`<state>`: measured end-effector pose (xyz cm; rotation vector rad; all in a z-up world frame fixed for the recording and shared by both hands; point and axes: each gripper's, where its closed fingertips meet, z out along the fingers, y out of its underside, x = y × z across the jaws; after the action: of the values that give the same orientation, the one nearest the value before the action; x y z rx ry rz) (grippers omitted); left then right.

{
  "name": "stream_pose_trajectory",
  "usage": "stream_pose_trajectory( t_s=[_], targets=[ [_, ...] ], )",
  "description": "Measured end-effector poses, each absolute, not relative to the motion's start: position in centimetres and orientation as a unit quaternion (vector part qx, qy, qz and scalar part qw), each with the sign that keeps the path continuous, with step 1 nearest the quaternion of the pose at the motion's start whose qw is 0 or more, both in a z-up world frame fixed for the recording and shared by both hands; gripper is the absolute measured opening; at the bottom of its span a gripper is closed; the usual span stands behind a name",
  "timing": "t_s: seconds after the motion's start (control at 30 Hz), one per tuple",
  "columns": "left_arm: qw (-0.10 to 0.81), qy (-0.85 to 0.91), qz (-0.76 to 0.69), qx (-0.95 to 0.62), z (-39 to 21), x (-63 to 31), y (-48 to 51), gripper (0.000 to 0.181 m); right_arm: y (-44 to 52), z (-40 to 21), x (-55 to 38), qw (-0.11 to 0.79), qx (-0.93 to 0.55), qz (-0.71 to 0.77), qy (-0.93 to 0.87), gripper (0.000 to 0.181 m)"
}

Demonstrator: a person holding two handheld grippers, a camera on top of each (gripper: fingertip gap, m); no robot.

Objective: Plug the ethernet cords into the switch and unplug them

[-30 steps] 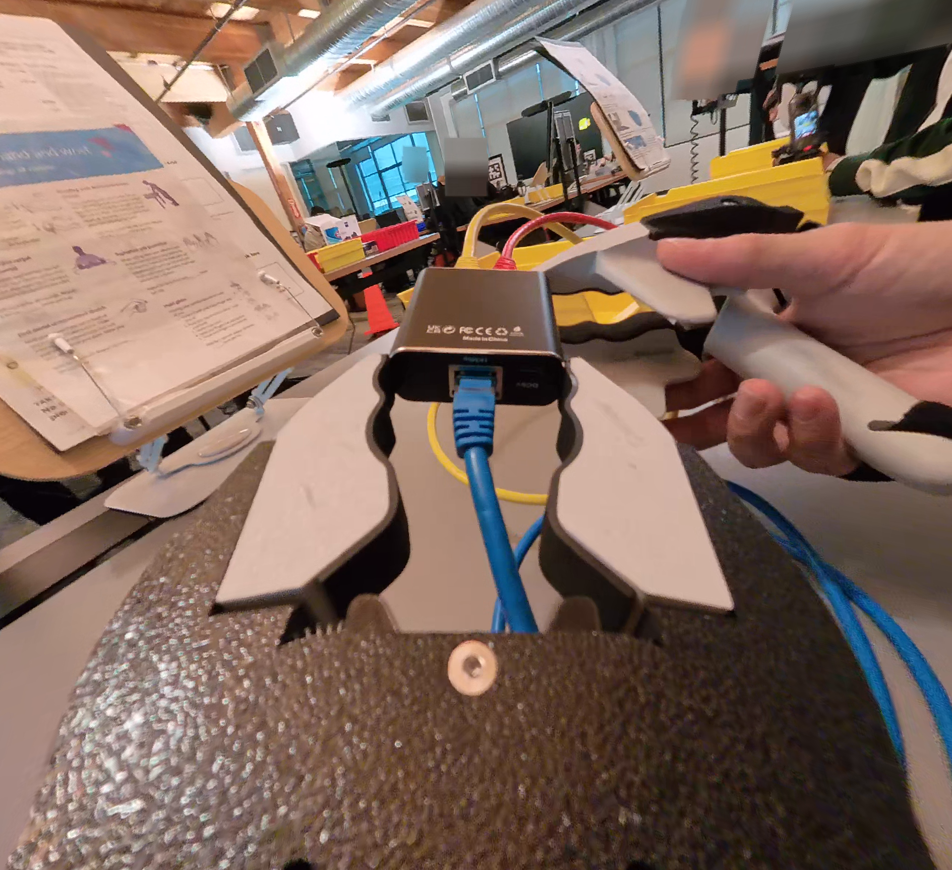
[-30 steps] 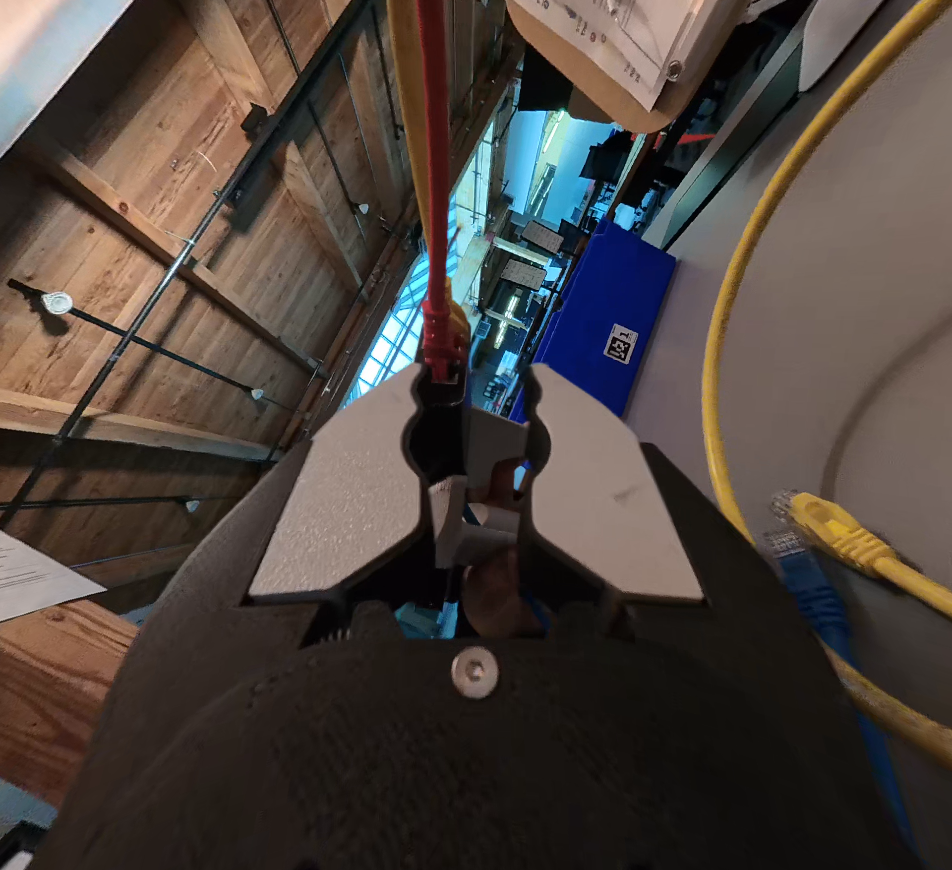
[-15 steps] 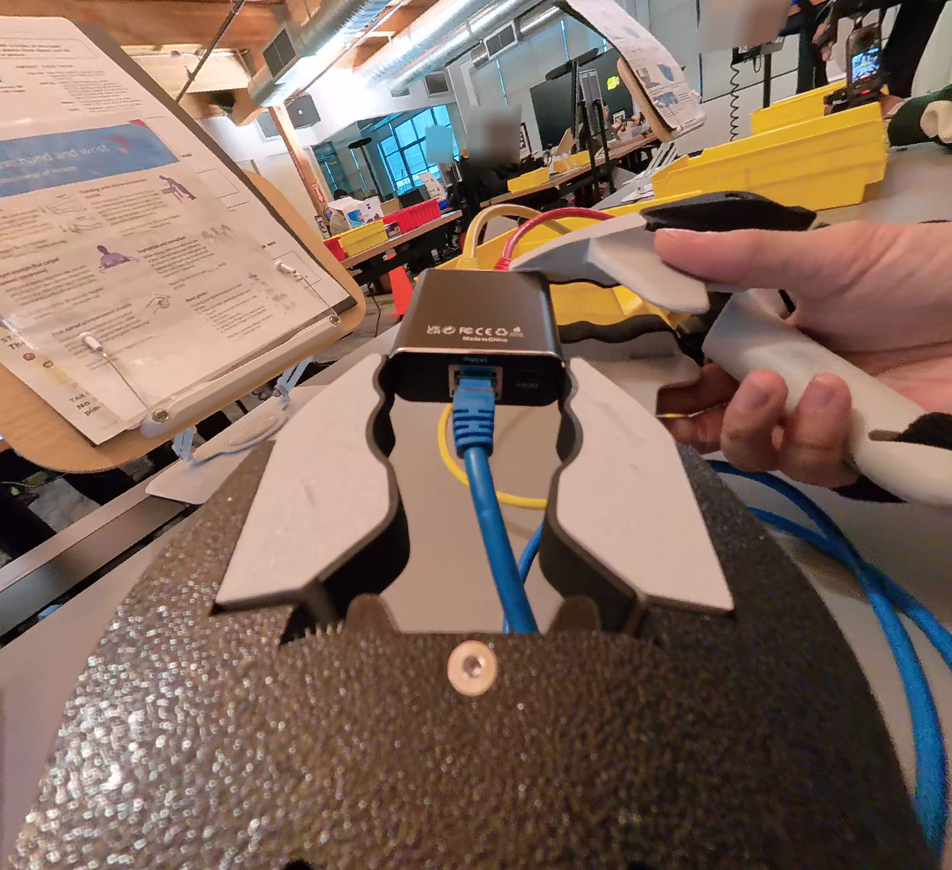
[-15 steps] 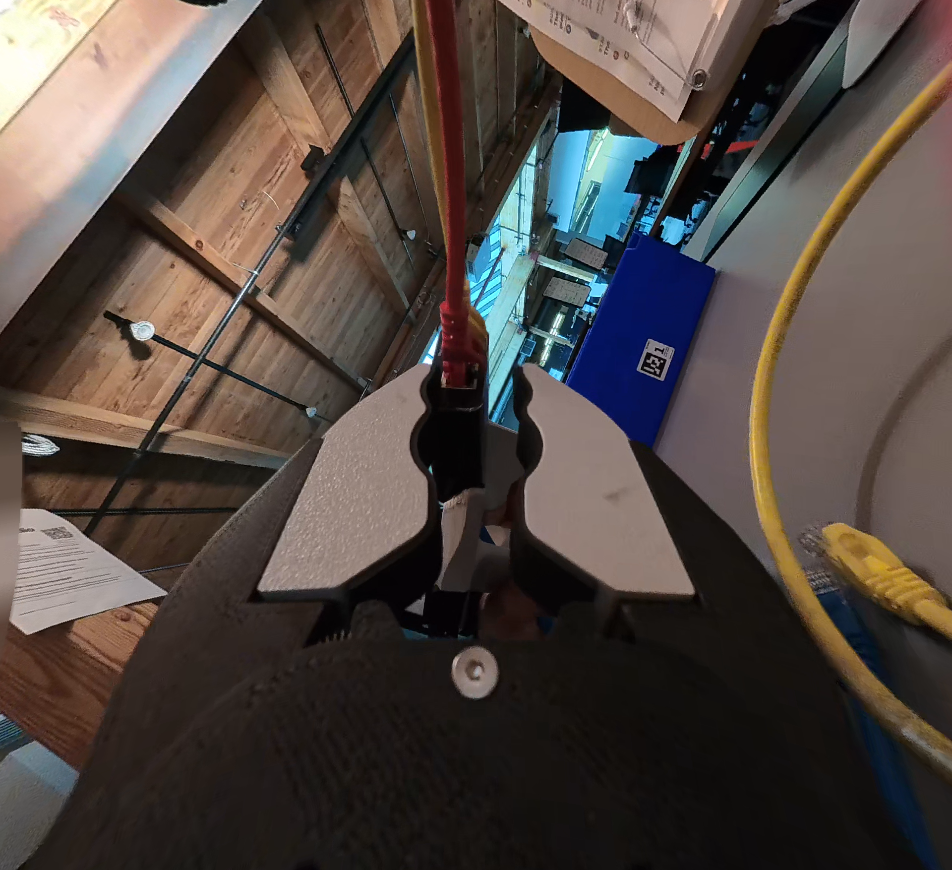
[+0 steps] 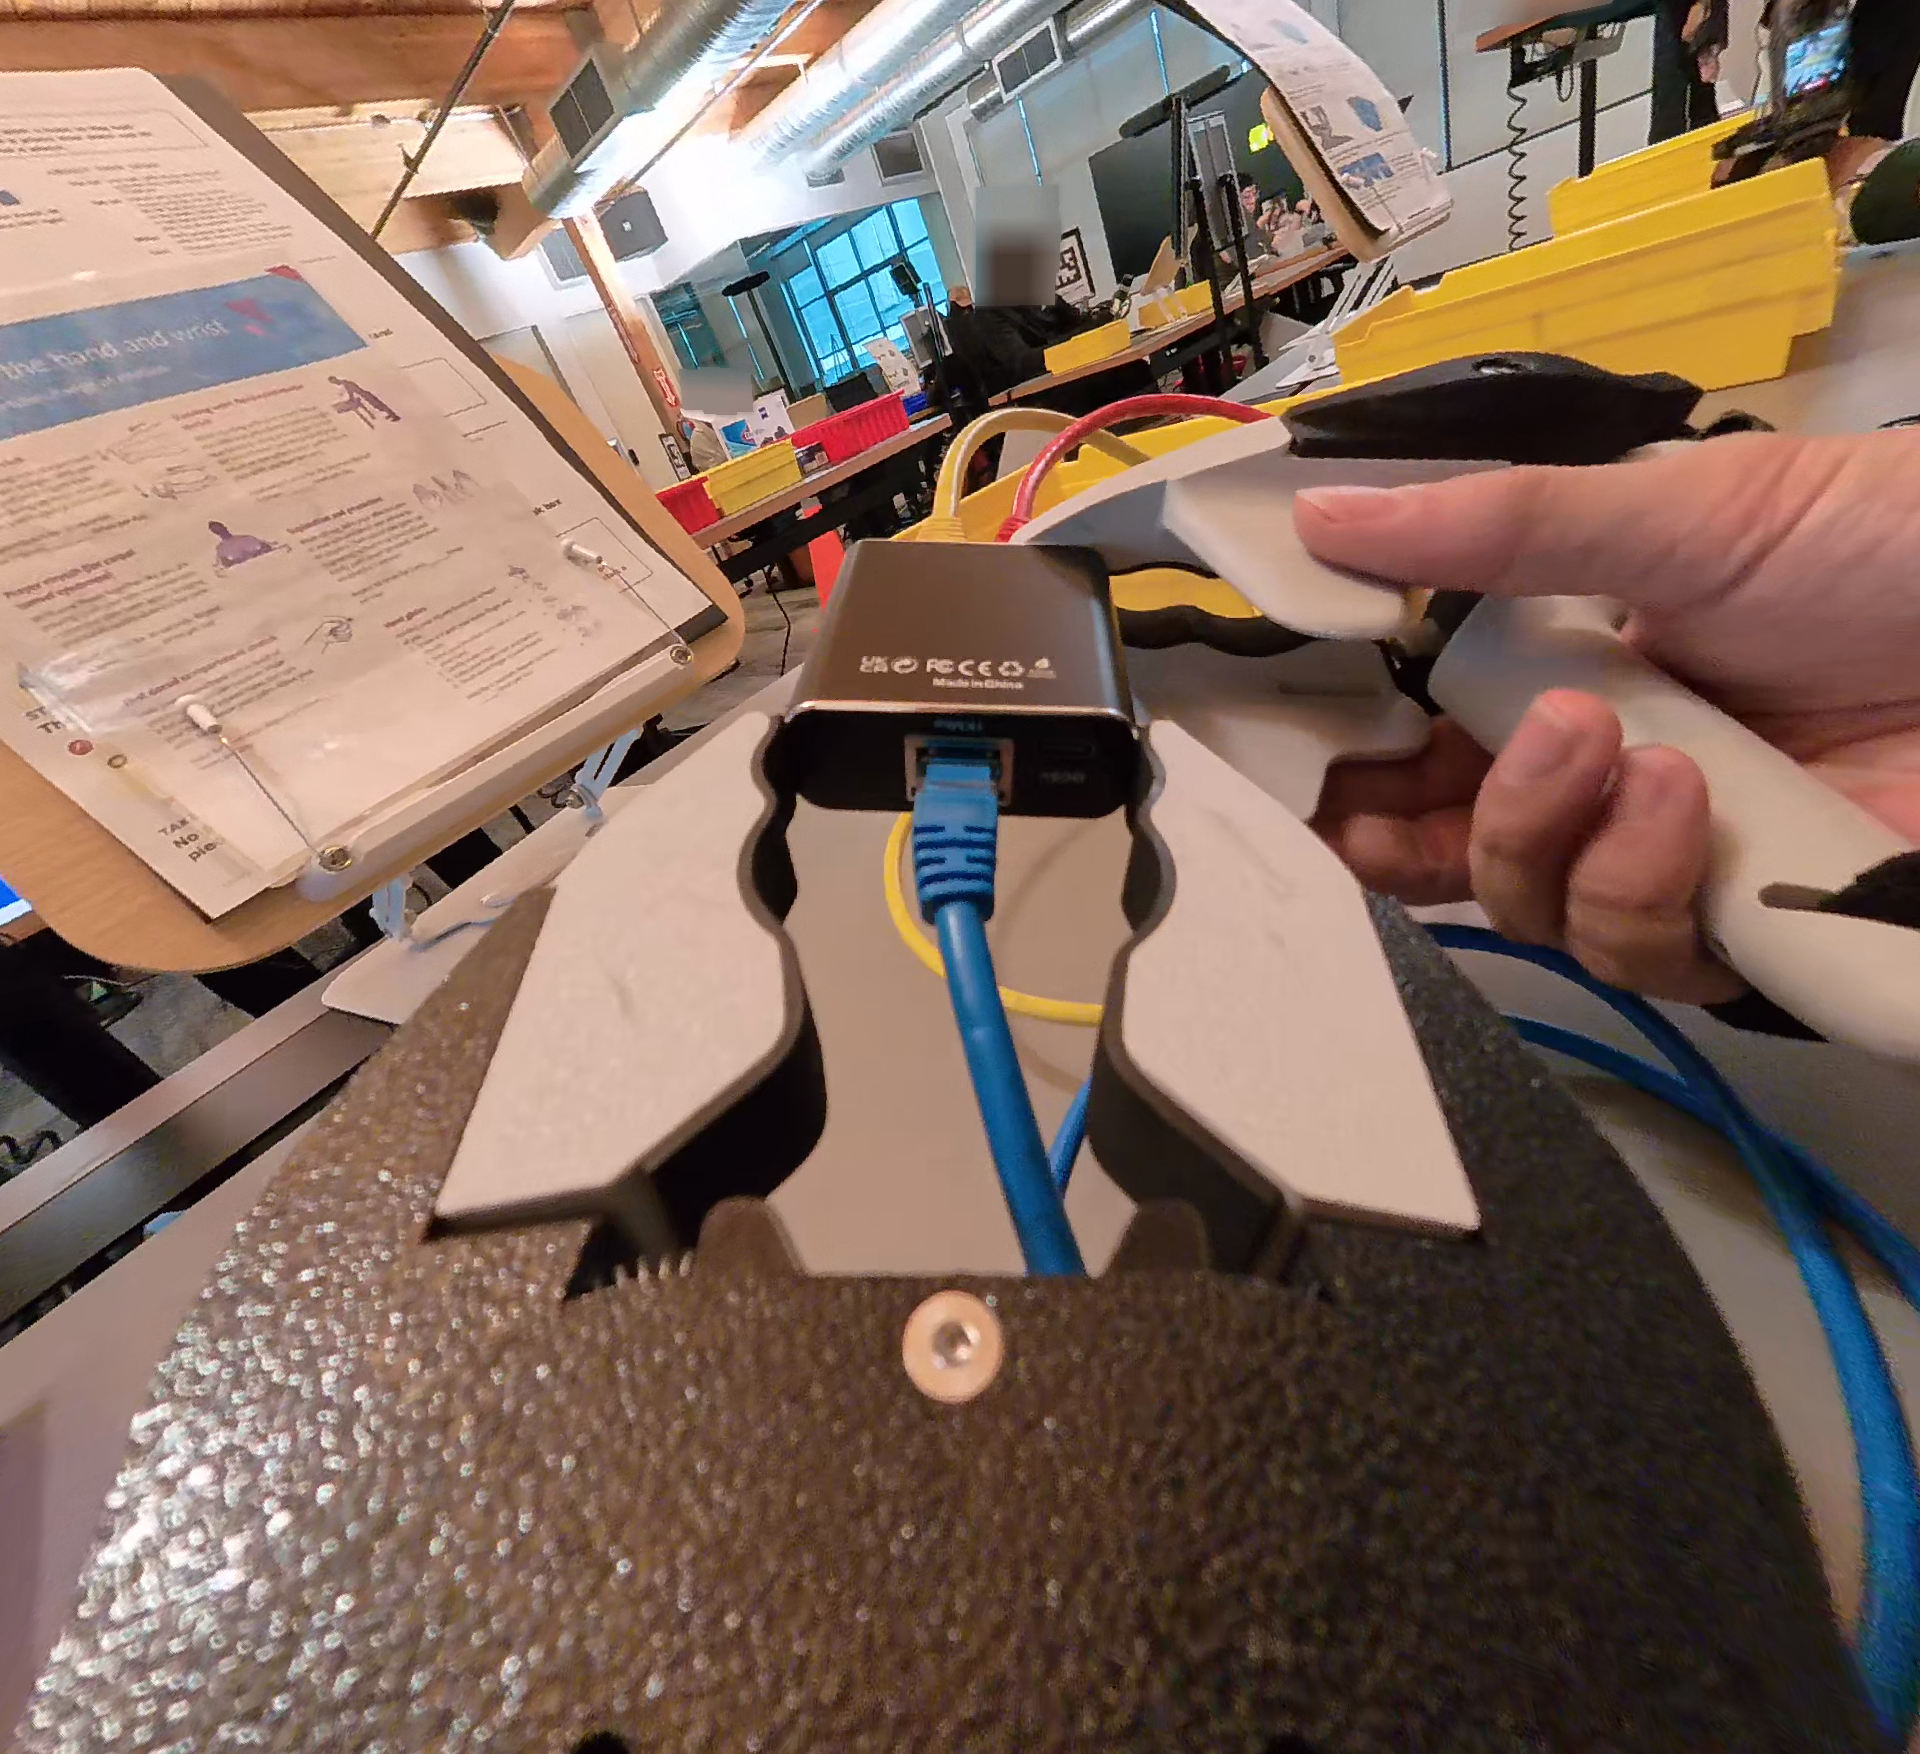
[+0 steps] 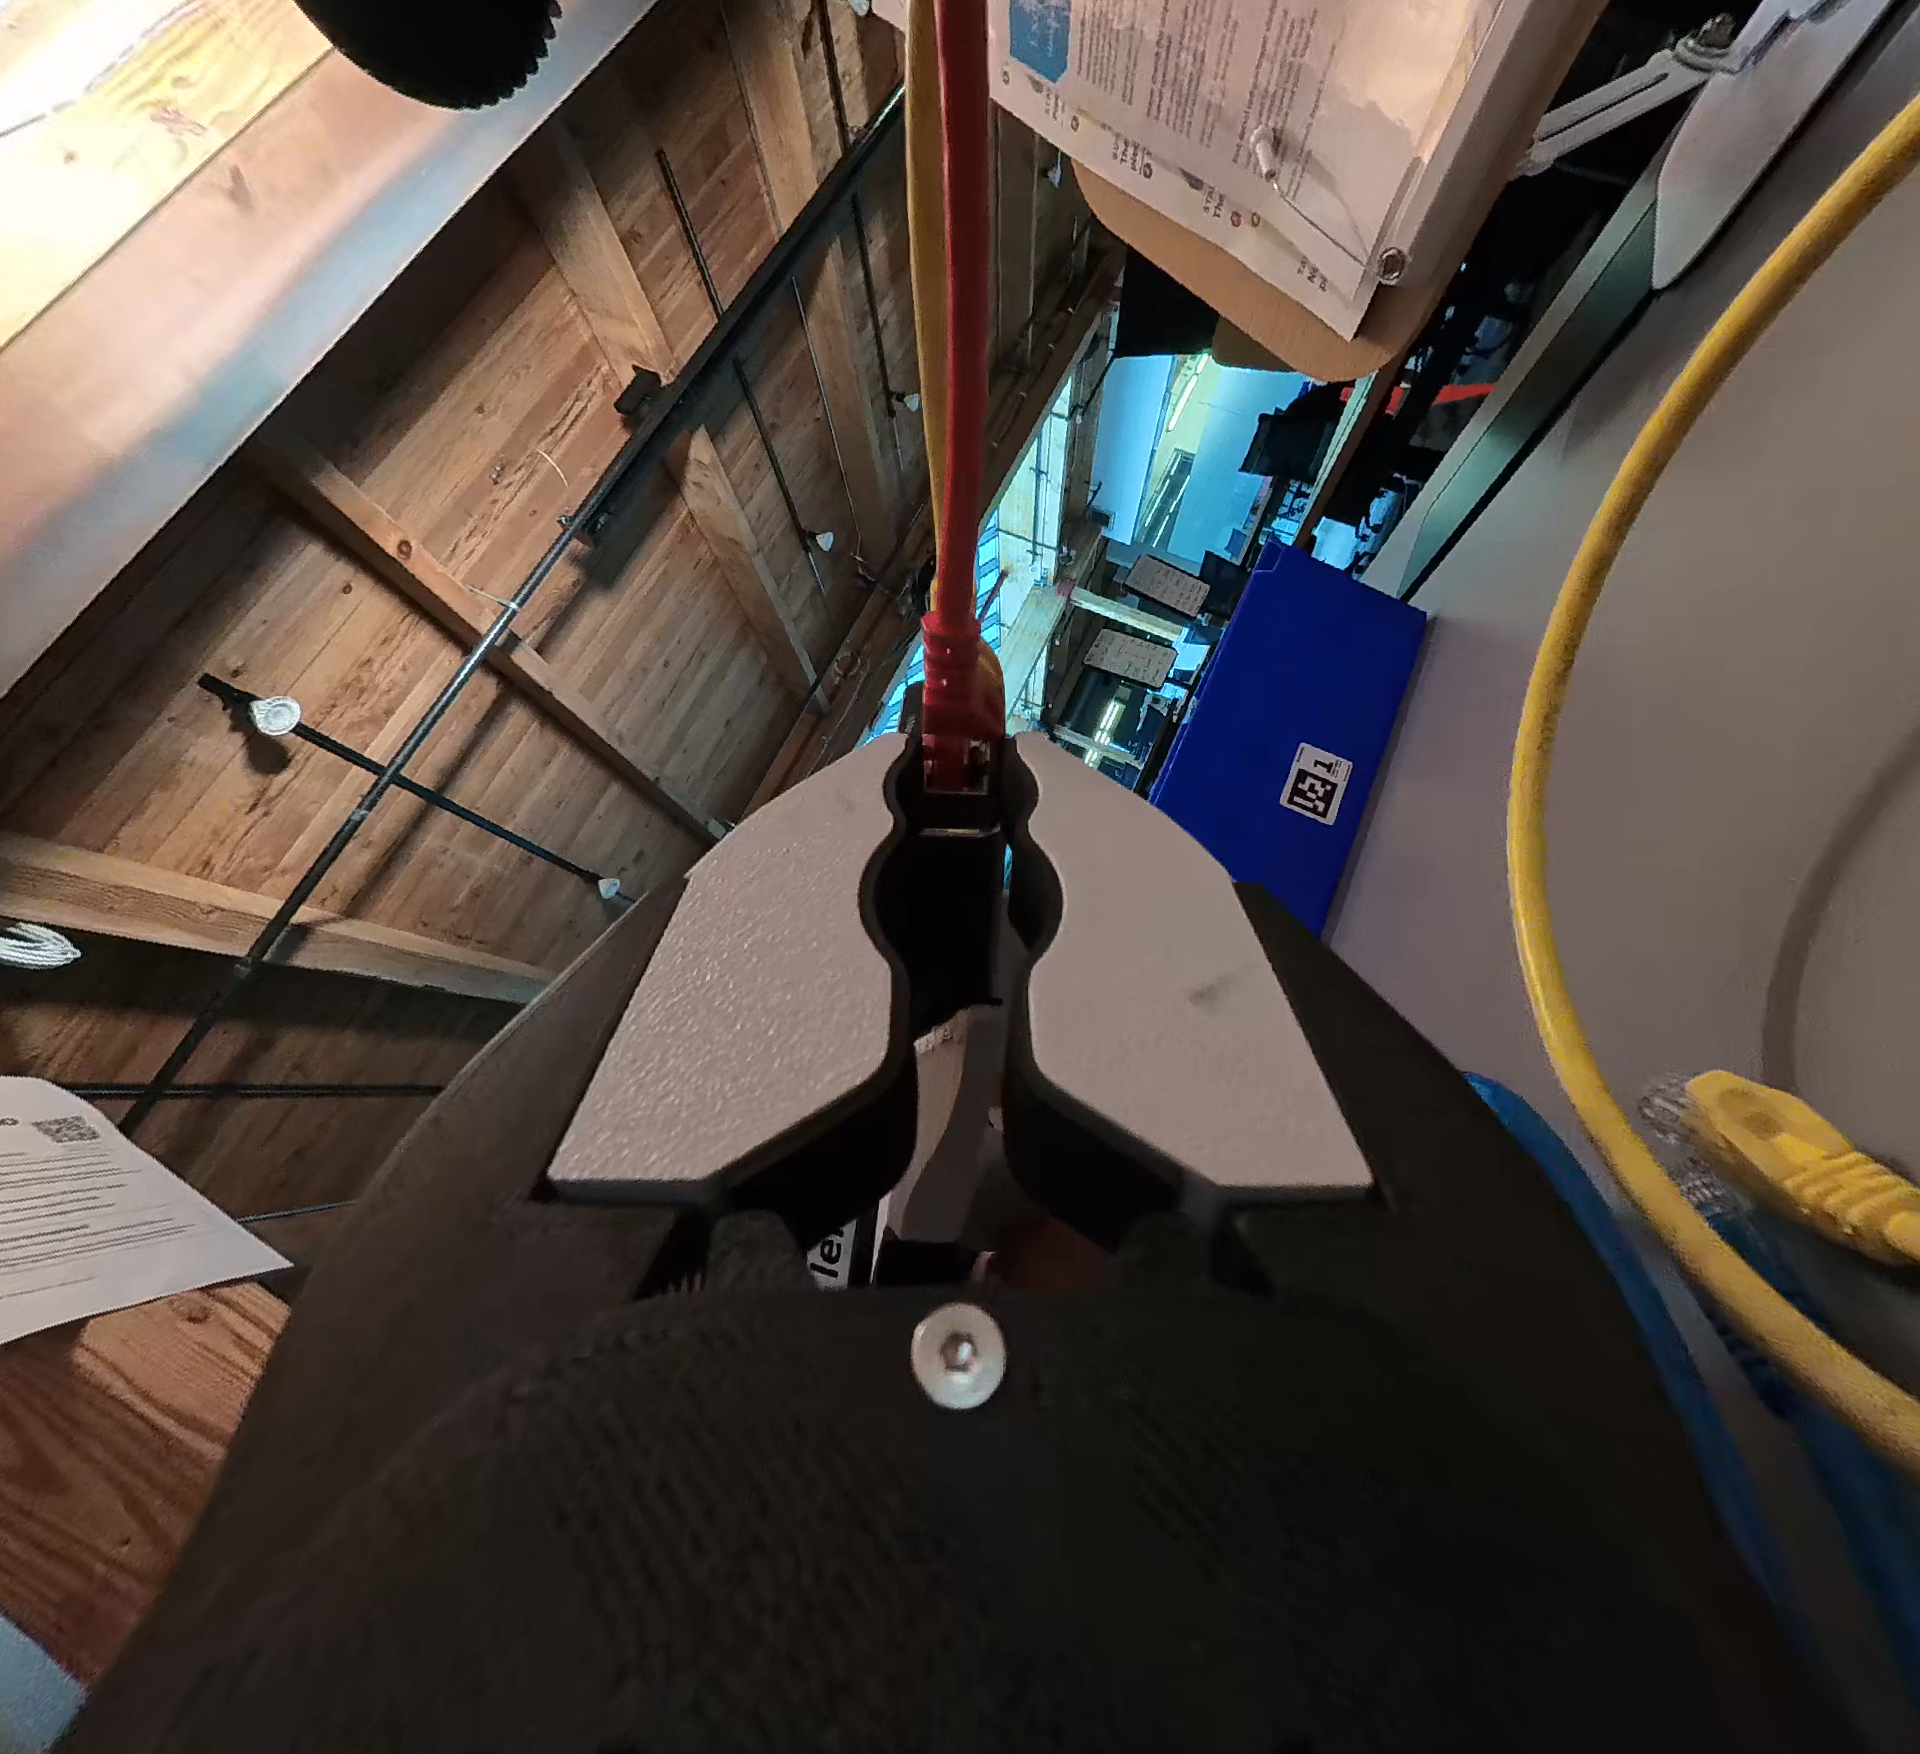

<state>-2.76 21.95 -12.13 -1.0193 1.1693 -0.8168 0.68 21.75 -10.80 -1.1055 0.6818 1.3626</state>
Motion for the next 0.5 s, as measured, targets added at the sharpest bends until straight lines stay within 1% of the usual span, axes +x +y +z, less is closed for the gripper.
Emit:
stream_pose_trajectory(
  t_s=[0.33,0.5],
  targets=[
    [0.646,0.514,-0.345,-0.447,-12.22,-2.78,22.14,0.061,21.99,-10.88,0.60,0.583,-0.481,0.588,0.286,0.011],
    [0.644,0.519,-0.339,-0.449,-12.67,-2.66,22.28,0.061,21.98,-10.91,0.50,0.597,-0.496,0.581,0.245,0.010]
  ],
)
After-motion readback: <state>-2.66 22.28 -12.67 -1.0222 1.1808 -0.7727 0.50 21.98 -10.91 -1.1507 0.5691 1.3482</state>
